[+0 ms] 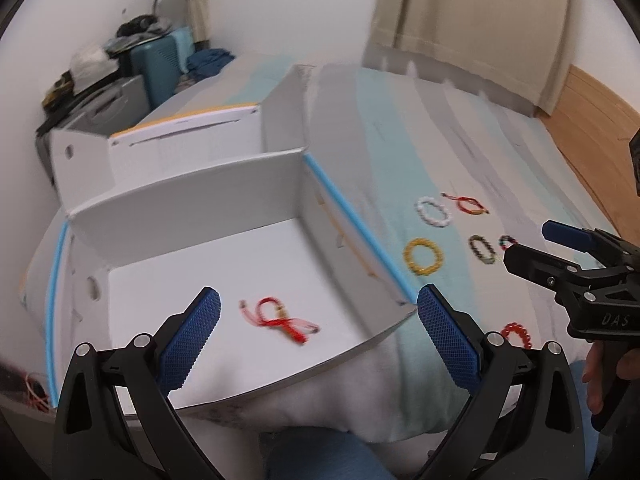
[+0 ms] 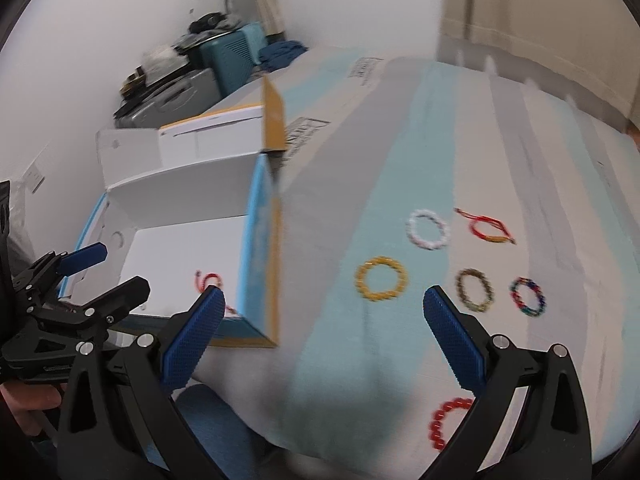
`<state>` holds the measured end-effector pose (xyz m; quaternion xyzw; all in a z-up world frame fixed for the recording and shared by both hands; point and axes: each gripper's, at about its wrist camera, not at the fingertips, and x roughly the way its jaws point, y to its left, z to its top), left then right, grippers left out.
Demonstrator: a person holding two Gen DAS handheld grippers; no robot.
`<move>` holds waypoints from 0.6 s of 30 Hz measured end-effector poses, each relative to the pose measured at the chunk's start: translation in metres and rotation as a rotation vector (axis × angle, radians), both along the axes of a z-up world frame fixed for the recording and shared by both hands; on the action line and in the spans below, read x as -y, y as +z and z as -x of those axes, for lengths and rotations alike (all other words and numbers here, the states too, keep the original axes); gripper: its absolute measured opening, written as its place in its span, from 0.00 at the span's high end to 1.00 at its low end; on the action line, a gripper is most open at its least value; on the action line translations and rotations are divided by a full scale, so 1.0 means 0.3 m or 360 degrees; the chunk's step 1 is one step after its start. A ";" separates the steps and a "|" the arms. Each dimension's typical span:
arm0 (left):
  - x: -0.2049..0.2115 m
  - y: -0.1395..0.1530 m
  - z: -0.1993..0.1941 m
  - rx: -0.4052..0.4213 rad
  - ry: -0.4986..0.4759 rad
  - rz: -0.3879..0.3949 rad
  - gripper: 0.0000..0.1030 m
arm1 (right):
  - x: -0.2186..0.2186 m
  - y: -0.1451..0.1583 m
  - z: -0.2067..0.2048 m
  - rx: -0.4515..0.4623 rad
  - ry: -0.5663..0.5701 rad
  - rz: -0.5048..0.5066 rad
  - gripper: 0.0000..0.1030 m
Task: Organize jewelry
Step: 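Withdraw both tools from the box back over the bracelets on the bed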
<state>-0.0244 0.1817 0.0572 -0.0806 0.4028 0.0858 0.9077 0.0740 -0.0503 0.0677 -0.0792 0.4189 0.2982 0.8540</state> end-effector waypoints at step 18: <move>0.303 -0.061 -0.199 0.0016 -0.0282 0.0013 0.06 | 0.386 -0.066 -0.088 -0.0022 -0.0324 0.0018 0.07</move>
